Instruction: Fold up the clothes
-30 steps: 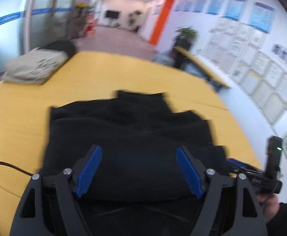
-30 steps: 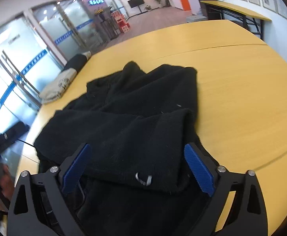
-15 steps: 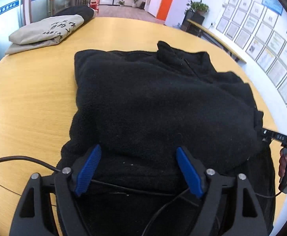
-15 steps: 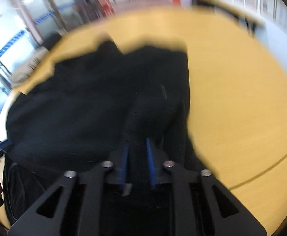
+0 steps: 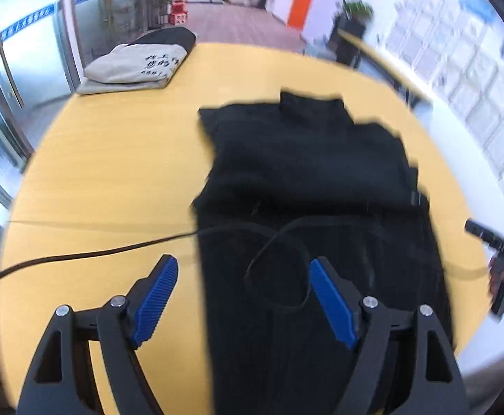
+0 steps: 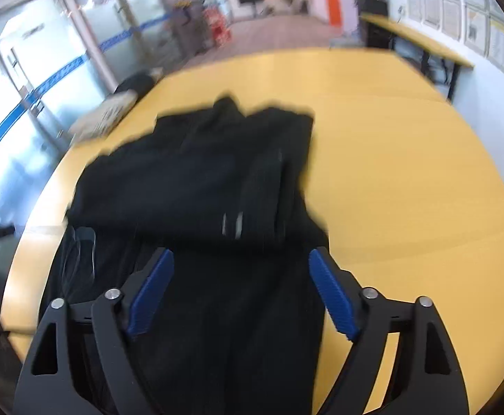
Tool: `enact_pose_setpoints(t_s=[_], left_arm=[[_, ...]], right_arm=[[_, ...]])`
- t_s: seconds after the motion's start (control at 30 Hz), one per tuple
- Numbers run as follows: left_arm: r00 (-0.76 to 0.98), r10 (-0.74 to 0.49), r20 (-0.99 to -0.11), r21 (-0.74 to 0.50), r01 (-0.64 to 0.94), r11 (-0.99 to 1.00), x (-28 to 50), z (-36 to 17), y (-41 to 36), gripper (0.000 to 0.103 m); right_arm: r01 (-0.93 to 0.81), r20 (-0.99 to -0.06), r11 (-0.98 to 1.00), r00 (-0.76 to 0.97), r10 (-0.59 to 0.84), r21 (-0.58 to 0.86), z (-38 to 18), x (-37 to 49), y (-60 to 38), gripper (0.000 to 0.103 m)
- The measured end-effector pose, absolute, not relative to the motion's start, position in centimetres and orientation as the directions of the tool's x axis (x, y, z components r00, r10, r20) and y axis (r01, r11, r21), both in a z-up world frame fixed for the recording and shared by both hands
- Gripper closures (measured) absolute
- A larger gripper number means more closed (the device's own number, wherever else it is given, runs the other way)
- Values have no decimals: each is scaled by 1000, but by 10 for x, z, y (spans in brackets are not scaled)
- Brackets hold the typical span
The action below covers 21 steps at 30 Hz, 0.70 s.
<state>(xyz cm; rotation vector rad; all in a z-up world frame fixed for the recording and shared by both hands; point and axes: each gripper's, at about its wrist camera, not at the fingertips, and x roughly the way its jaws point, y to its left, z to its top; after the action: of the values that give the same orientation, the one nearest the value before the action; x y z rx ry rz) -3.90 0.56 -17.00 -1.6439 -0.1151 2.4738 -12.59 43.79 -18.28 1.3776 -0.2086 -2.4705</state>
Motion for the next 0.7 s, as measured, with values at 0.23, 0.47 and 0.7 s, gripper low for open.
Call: enact_pose_setpoints(t_s=[0.23,0.47,0.7], left_arm=[[-237,144,-961,-105,-168,-980,67,-154,-15,20],[-172,281,-944,-245,-201,-948,89,-213,-27,21],[-216,406,-888,-381,-149,-912,65,-249,-34,21]], right_arm=[[283,-885,-910,-270,-379,303,-219,-16,435,20],[233,-901,-931,-268,-341,282,-236,65,464,22],[225,-928,-937,-200,-315,269,-267,85,476,31]])
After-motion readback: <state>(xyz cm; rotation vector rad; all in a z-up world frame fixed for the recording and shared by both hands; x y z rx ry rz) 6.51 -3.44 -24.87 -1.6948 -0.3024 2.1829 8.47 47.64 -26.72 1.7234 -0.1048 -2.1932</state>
